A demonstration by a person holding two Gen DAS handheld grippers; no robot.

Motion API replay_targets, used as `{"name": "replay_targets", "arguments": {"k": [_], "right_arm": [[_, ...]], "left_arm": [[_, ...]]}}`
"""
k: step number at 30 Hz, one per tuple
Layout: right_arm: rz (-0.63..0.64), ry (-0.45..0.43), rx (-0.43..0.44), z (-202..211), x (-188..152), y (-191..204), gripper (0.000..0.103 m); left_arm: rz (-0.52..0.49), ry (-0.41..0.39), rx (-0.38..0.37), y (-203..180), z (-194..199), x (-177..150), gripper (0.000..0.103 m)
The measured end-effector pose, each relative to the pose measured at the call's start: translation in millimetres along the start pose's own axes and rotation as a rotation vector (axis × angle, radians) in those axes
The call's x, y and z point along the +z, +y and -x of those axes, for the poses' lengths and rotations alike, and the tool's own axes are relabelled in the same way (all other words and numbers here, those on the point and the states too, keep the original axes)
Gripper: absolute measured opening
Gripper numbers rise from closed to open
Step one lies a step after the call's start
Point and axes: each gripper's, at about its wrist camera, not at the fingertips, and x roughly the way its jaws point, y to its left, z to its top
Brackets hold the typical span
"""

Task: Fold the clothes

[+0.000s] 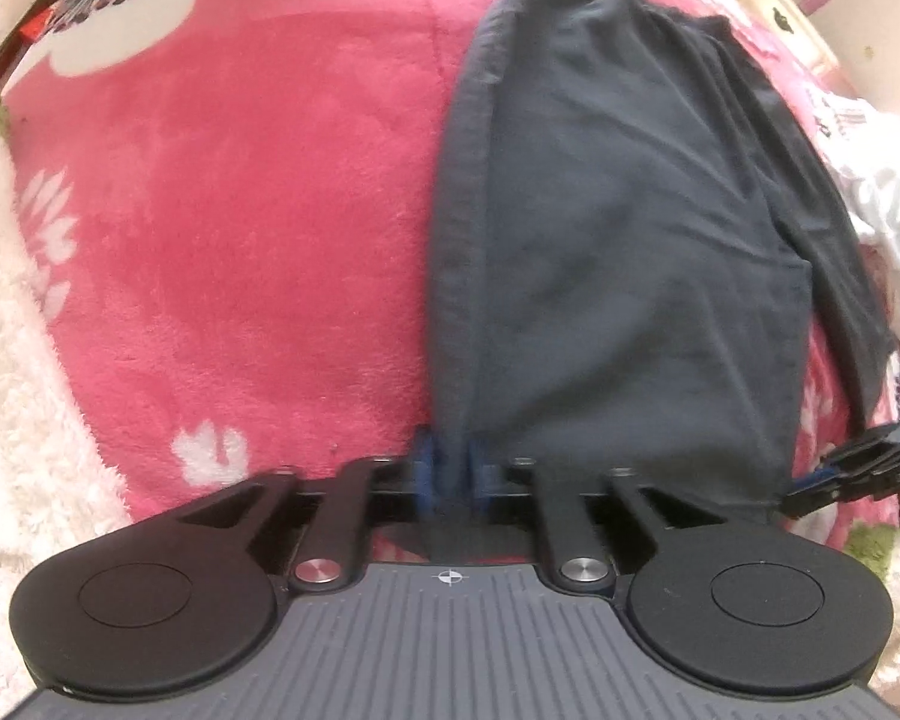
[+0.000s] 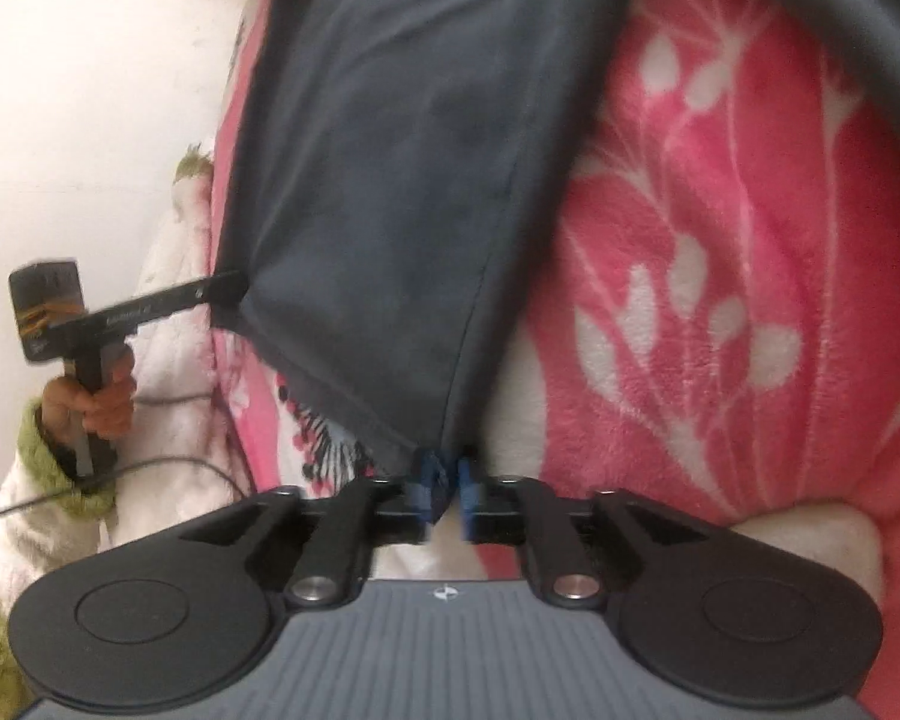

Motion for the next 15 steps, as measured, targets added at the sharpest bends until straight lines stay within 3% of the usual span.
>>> {"name": "replay_targets", "arguments": {"k": [2,7,11,15], "right_arm": [[0.053,-0.008,-0.046,15,2,10,0.047],[0.157,-0.016,-0.182,57,30,42,0.047],[0.246,-0.053,-0.27,73,97,113,0.052],[0.259,-0.109,-0.345,57,178,181,0.061]], "left_arm": [[-0.011,0.0,0.004,-4,-2,-1,0.044],[-0.037,-0.027,0.017,-10,-6,-6,0.045],[-0.047,-0.064,-0.011,-13,-2,-8,0.022],[-0.047,-0.103,-0.053,-16,5,-8,0.009]]}}
